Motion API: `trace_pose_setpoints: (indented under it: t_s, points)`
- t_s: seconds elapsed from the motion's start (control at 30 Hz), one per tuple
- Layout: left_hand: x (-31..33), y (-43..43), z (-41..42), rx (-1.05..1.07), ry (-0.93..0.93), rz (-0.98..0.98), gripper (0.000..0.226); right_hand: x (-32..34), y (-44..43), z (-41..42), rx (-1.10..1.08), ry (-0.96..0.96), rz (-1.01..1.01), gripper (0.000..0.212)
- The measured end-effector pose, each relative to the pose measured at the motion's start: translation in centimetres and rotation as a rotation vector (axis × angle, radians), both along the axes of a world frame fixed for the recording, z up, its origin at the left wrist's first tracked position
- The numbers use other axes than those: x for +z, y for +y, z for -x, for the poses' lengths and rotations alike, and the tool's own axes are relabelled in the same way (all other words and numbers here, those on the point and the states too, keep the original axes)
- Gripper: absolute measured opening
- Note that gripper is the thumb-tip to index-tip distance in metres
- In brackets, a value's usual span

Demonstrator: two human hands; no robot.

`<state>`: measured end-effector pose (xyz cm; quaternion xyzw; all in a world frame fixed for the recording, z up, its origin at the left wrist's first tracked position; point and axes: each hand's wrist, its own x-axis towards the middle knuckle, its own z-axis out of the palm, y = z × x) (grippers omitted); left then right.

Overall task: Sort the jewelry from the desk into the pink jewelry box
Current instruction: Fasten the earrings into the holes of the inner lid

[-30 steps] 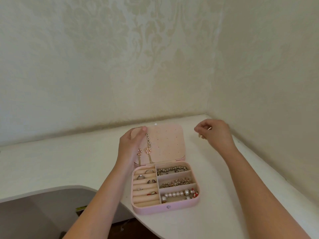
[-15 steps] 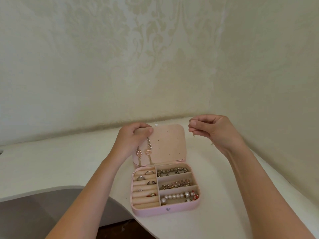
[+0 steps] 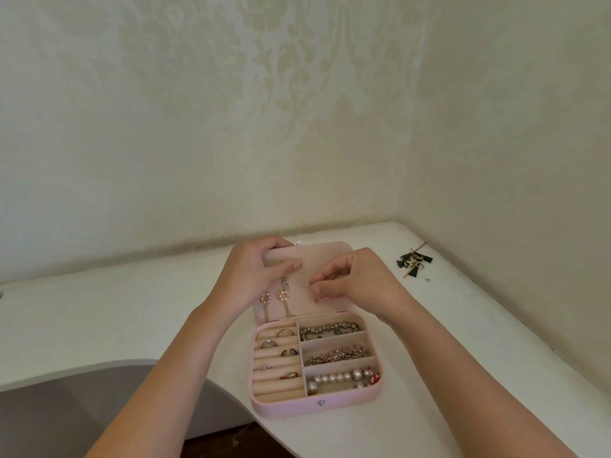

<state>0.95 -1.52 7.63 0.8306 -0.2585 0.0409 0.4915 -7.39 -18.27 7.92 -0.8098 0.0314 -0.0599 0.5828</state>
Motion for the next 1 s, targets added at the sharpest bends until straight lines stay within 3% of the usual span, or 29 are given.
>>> trace_pose_setpoints:
  t_s: [0.27,0.5,0.73,1.0]
  points:
    - [-0.1,0.1,-0.1,-0.005,-0.024,-0.018,0.016,-0.3,0.3,-0.5,-0.139,-0.01,0.022,0.016]
    - [-0.4,0.1,-0.4,-0.004,-0.024,-0.014,0.007,-0.6,0.4,-0.5,-0.269,-0.1,0.283,0.023]
    - [-0.3,0.1,-0.5,0.006,-0.012,-0.008,0.005,-0.4,1.3,-0.1,-0.2,-0.253,0.541,0.012]
    - [-0.2,0.3,-0.9,-0.046,0.064,-0.025,0.026,-0.2,0.9,-0.1,-0.108,-0.337,0.539,0.017]
